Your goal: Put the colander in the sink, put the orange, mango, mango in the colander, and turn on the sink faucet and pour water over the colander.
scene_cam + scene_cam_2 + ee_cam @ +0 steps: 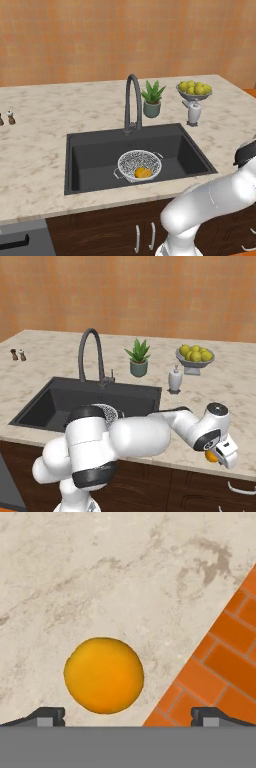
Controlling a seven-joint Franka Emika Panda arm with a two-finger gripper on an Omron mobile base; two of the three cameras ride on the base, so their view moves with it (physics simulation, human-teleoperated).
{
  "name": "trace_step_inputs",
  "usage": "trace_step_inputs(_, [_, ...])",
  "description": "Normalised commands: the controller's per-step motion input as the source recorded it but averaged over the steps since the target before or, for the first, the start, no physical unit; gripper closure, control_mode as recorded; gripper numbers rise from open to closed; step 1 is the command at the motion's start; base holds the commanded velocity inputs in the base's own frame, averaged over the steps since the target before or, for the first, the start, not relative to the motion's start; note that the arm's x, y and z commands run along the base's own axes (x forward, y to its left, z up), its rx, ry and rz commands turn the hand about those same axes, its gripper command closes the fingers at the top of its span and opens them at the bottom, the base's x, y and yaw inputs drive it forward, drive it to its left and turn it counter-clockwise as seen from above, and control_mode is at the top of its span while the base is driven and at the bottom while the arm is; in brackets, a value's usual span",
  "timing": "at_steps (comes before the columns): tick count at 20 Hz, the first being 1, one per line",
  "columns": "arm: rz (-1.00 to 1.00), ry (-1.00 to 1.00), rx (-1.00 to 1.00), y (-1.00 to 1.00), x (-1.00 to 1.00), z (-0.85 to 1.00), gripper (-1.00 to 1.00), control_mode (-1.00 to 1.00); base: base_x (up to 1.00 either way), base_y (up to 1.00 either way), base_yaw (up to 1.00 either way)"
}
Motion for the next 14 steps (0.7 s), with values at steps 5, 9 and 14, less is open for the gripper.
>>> trace_step_inputs(5, [0.00, 0.00, 0.00, -0.03, 0.03, -0.06, -1.00, -1.00, 0.00, 0.00, 0.00])
trace_step_inputs(9, [0.00, 0.00, 0.00, 0.00, 0.00, -0.11, -1.00, -1.00, 0.00, 0.00, 0.00])
trace_step_inputs(14, [0.00, 0.00, 0.00, 0.06, 0.00, -0.15, -1.00, -1.00, 0.00, 0.00, 0.00])
